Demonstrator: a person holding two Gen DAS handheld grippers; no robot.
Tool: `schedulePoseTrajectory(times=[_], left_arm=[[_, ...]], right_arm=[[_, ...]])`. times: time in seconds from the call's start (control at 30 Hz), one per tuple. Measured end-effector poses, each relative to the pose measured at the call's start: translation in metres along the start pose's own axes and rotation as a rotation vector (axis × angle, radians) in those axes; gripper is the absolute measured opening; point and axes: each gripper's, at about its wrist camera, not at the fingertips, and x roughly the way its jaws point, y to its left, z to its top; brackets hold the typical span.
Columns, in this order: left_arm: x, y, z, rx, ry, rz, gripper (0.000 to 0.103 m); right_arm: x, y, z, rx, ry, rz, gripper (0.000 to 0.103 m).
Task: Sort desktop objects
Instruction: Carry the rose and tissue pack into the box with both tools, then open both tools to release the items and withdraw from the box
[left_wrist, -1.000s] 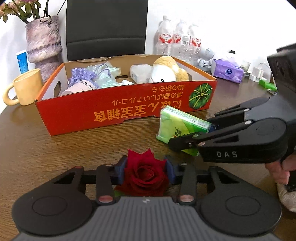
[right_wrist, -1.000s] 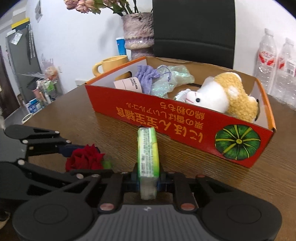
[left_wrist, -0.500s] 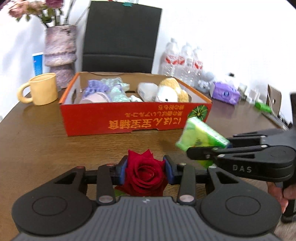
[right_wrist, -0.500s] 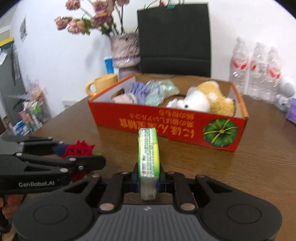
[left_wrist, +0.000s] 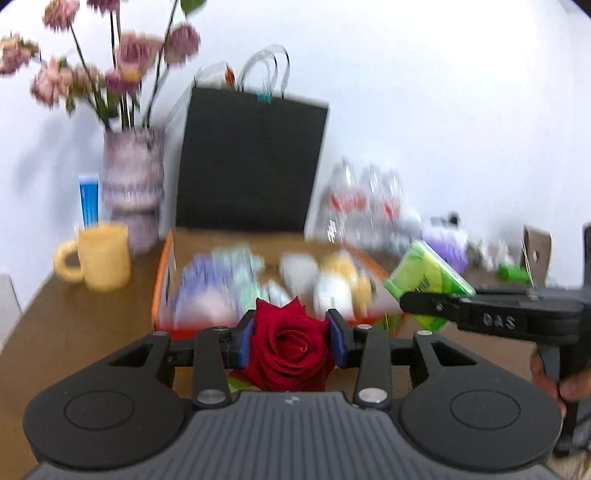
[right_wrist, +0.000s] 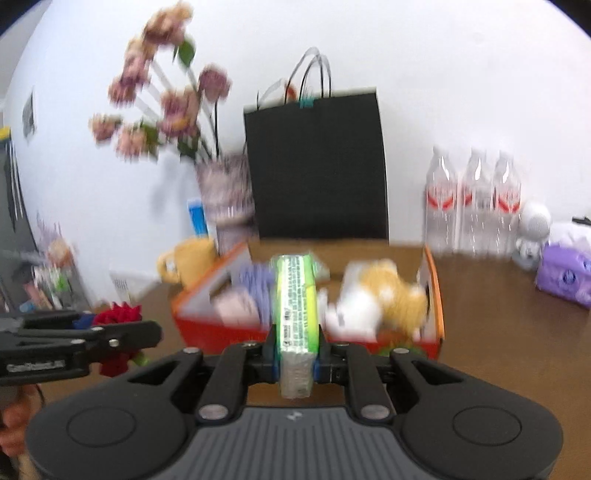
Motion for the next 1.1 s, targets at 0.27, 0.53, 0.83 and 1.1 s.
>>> schedulePoseTrajectory(times=[0.27,0.53,0.83,1.1], left_arm=[[0.070,0.000,0.046,-0.042,-0.099,0.113,0.040],[0.151,0.038,0.025,-0.165,0.011,0.125,0.040],[0.169,0.047,0.018,-0.179,0.064,0.176,0.070],[0.138,0.032,0.032,-0.169,0.012,0.230,0.103]], right_arm=[[0.074,-0.002,0.037,0.080,-0.006,-0.021,0.014],[0.150,-0.009,0.020,0.025,0.087,-0.061,0.014],[0.173,-0.020,0.018,0.031,0.151,-0.076,0.035],[0.140,-0.004,0.031,-0.022,0.084,-0.090,0.096]])
